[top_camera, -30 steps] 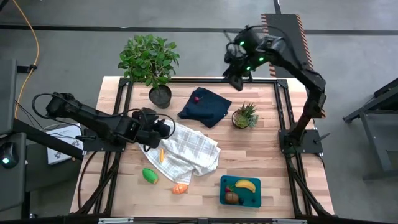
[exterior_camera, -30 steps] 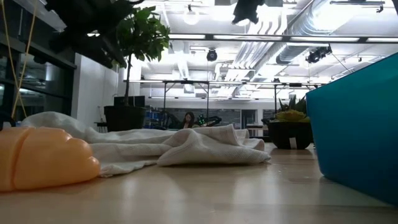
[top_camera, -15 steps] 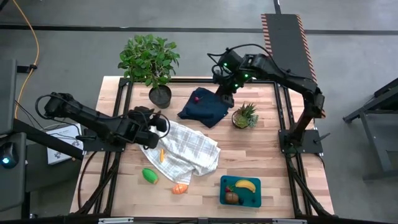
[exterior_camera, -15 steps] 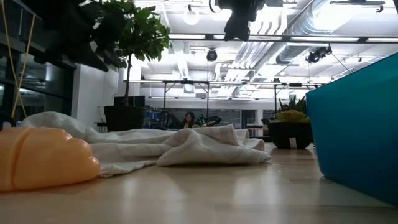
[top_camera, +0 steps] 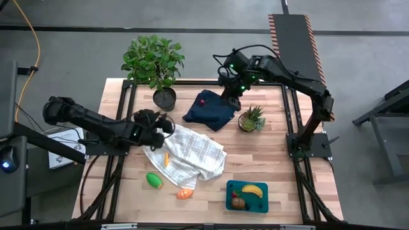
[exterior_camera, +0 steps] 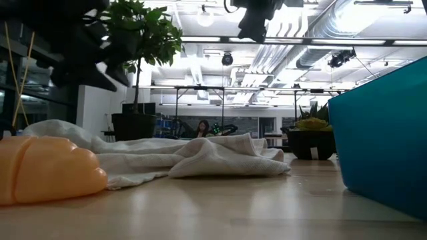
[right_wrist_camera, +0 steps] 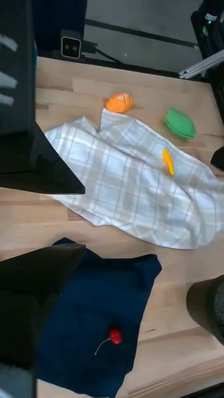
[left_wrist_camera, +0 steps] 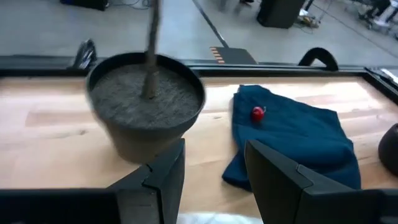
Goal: Pick and placing Produce into tupperware
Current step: Move the left plant pot to the top left of the table
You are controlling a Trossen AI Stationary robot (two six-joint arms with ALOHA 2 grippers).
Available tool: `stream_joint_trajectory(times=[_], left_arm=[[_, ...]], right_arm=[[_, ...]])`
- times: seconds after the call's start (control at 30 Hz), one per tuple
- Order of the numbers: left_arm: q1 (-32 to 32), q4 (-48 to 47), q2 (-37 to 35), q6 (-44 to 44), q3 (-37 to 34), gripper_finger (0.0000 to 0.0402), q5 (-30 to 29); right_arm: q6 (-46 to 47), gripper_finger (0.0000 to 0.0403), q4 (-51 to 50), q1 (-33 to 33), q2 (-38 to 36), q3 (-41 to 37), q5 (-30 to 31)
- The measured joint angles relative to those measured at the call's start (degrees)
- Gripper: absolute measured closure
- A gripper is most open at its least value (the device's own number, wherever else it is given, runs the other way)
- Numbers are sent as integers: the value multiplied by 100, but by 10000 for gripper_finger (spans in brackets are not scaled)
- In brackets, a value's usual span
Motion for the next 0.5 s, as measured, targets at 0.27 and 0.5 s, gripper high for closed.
stream_joint_trajectory(times=[0.27, 0.5], left_arm=[[1380, 1241, -4, 2269, 3, 245, 1074], [2053, 1601, -4, 2769, 3, 245, 1257]], right_arm=[[-127, 274, -68, 0, 0, 0, -15], [-181, 274, -149, 0, 0, 0, -15]])
